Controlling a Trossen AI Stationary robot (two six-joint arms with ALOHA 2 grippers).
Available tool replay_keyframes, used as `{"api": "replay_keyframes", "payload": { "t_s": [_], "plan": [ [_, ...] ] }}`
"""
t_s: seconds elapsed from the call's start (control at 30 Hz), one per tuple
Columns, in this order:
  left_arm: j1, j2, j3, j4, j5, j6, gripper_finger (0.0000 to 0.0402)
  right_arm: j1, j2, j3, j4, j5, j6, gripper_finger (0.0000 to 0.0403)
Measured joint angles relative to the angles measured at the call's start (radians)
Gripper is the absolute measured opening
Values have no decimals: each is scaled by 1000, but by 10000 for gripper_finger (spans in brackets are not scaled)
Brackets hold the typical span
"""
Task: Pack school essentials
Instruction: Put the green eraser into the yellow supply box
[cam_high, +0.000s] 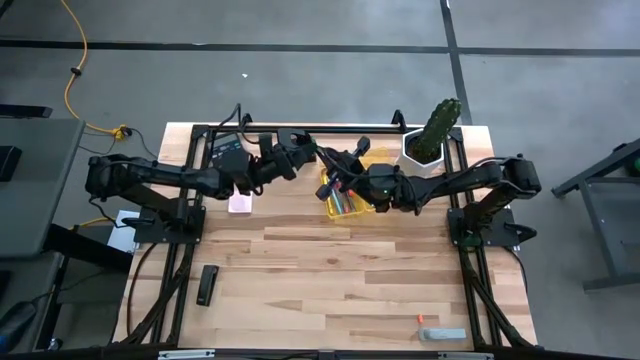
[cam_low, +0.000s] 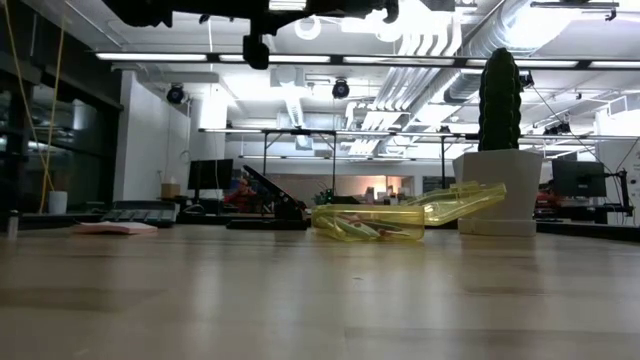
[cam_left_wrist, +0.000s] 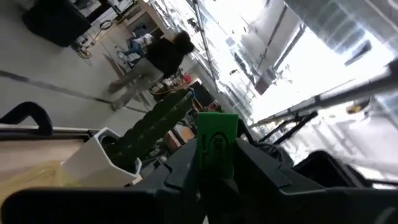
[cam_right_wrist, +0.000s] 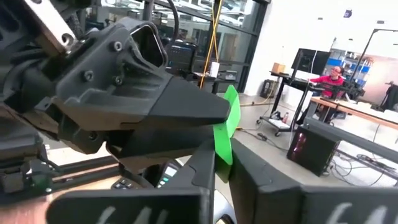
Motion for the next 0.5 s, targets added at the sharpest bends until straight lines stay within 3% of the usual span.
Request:
{"api": "replay_keyframes", "payload": {
  "t_s": [0.13,0.3,0.43,0.5],
  "plan": [
    [35,-27,-1,-65,107,79,114,0,-31,0,-42,-8,9,8],
    [123,-175,-2,-330,254,203,161,-10,-152,1,-274,-21,14,6],
    [150,-320,-2,-520,283,375,188,-53,-257,-2,-558,-186,117,4],
    [136,-387,-2,-571,284,474,196,-77,-309,-44,-607,-275,163,3]
  ]
}}
